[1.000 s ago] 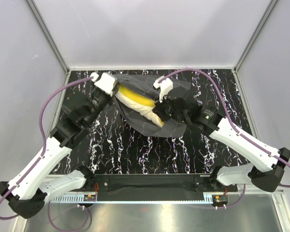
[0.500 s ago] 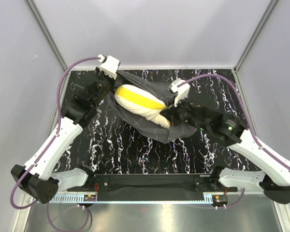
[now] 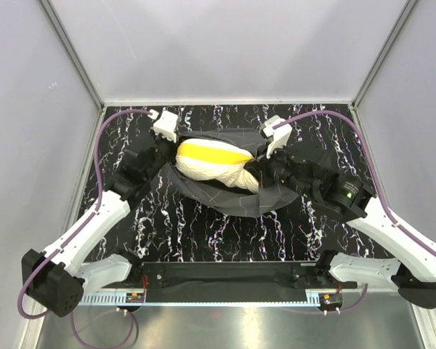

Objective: Remove the pillowcase from the pillow

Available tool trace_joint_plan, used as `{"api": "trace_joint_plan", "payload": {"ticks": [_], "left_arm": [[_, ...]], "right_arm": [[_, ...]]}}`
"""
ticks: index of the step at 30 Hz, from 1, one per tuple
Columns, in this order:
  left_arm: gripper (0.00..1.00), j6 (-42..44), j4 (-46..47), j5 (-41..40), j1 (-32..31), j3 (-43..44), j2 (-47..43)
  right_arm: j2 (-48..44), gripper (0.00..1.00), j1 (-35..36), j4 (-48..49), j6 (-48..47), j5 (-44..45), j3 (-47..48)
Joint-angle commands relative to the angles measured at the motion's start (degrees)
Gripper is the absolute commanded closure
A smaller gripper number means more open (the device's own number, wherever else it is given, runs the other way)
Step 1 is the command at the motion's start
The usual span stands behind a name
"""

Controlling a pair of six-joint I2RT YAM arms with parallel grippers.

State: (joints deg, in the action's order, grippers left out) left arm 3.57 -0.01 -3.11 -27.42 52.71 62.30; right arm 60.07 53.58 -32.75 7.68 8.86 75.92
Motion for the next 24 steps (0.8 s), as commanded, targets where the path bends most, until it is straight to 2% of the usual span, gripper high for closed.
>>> {"api": "trace_joint_plan", "payload": {"ticks": [1,3,7,10,14,17,19,22,24], "left_arm": [[0.99,-3.3,0.2,-2.9,0.3,-0.8,-1.4],[0.88,-3.5,-3.9,-2.3,0.3,0.9,-1.2],[0.38,-5.0,-10.9,0.6,0.3,4.6,0.3],[0.29,-5.8,-12.1,1.0,0.3,4.9,-2.8],[0.07,-5.9,-12.5,-1.1,0.3,7.3,-9.8],[0.01,-4.5,-14.8,-2.2,0.3,9.4,-14.9],[0.01,-3.1,-14.8,-1.2,0.3,9.3,-17.2],[0.01,-0.3,-14.0,4.6,0.3,7.9,-21.1],[0.01,0.6,-14.0,4.2,0.3,7.8,-23.3]], "right_arm": [[-3.0,1.00,-0.1,13.2,-0.4,5.5,6.4],[-2.7,1.00,-0.1,10.7,-2.0,7.0,8.4],[-1.6,1.00,-0.1,9.4,-2.5,6.9,11.5],[-1.1,1.00,-0.1,8.7,-2.5,7.1,12.1],[-0.1,1.00,-0.1,7.5,-3.3,9.9,12.1],[1.1,1.00,-0.1,7.3,-3.9,10.9,12.4],[1.8,1.00,-0.1,7.3,-4.4,11.7,12.8],[3.9,1.00,-0.7,6.8,-5.6,12.1,14.0],[5.4,1.00,-1.0,6.2,-6.0,11.6,14.7]]}}
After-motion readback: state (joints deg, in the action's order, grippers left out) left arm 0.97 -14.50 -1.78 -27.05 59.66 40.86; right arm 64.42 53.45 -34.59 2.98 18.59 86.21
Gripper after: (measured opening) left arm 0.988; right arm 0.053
